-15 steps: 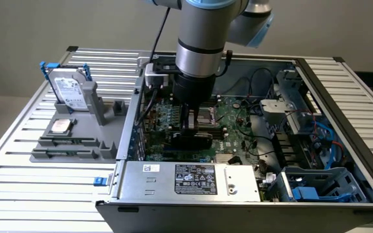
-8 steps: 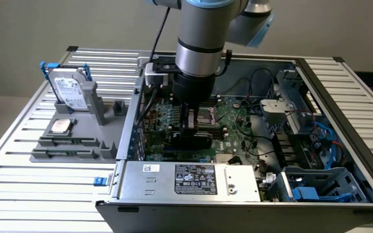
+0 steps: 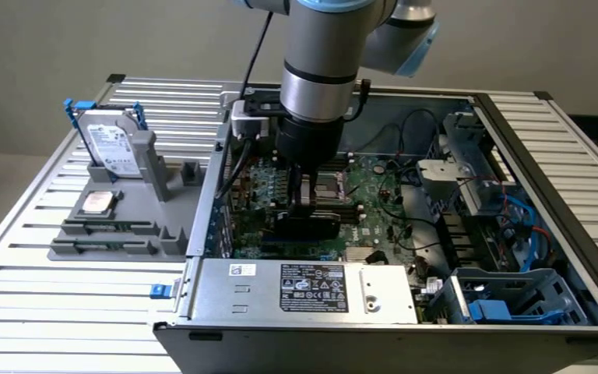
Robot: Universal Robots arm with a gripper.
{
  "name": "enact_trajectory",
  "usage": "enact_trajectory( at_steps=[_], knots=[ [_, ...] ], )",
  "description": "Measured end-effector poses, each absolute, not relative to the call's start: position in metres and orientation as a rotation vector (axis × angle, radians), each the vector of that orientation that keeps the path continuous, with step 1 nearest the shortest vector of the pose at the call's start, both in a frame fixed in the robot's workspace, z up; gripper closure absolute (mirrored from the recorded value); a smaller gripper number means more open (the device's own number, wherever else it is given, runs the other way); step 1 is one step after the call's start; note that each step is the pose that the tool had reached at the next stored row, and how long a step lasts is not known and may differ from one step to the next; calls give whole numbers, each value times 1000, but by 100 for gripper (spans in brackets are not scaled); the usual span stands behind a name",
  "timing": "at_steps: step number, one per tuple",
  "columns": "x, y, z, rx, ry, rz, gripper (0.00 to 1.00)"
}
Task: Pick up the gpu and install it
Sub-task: 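Insert the gpu into the slot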
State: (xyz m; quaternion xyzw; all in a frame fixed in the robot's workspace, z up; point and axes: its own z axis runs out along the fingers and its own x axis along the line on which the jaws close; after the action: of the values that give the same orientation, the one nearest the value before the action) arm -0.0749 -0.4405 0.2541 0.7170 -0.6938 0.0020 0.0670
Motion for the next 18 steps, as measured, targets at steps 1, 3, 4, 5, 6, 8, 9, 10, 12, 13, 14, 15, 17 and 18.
enact_trajectory(
  at_steps=[1, 3, 4, 5, 6, 8, 9, 10, 12, 13, 14, 15, 17, 18],
  knots=[
    [-75, -440, 254, 2161, -2091, 7, 74],
    [-75, -440, 254, 2160, -2090, 9, 74],
    [-75, -439, 254, 2157, -2088, 14, 74],
    [-75, -438, 254, 2155, -2086, 17, 74],
    [-75, -438, 254, 2154, -2086, 19, 74],
    [-75, -438, 254, 2153, -2083, 23, 74],
    [-75, -437, 254, 2152, -2082, 25, 74],
    [-75, -437, 254, 2151, -2080, 28, 74],
    [-75, -437, 254, 2146, -2076, 37, 74],
    [-75, -437, 254, 2145, -2075, 39, 74],
    [-75, -437, 254, 2145, -2075, 40, 74],
    [-75, -437, 254, 2144, -2074, 41, 74],
    [-75, -436, 254, 2143, -2073, 43, 74],
    [-75, -436, 253, 2142, -2072, 44, 74]
  ],
)
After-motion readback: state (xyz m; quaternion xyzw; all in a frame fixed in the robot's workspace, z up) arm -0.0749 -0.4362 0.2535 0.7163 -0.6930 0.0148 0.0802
